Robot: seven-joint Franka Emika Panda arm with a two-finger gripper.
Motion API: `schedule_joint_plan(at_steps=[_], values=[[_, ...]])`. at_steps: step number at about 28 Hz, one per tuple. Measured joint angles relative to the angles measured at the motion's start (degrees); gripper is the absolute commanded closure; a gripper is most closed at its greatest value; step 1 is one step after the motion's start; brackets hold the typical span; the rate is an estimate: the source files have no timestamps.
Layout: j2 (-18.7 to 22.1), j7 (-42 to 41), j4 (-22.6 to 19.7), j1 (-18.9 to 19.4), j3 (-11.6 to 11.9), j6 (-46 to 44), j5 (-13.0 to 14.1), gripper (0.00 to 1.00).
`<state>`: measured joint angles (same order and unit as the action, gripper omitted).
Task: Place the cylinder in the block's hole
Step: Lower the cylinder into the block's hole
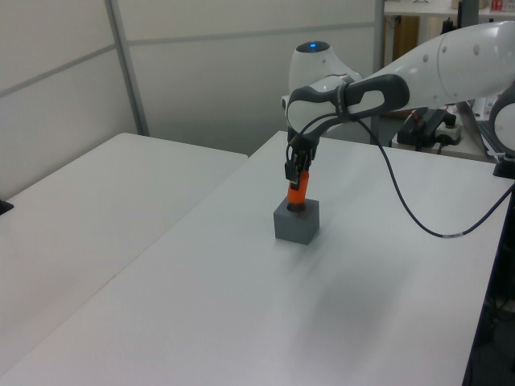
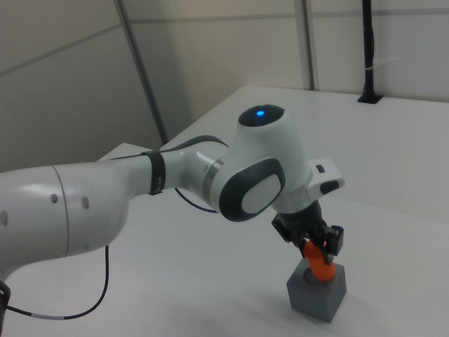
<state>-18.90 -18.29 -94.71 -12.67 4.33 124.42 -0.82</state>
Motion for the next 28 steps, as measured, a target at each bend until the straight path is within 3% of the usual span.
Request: schedule_joint_plan(at_steps=[28], values=[[-0.7, 0.0, 0.3, 1.1, -0.7, -1.8, -0.5, 1.00]])
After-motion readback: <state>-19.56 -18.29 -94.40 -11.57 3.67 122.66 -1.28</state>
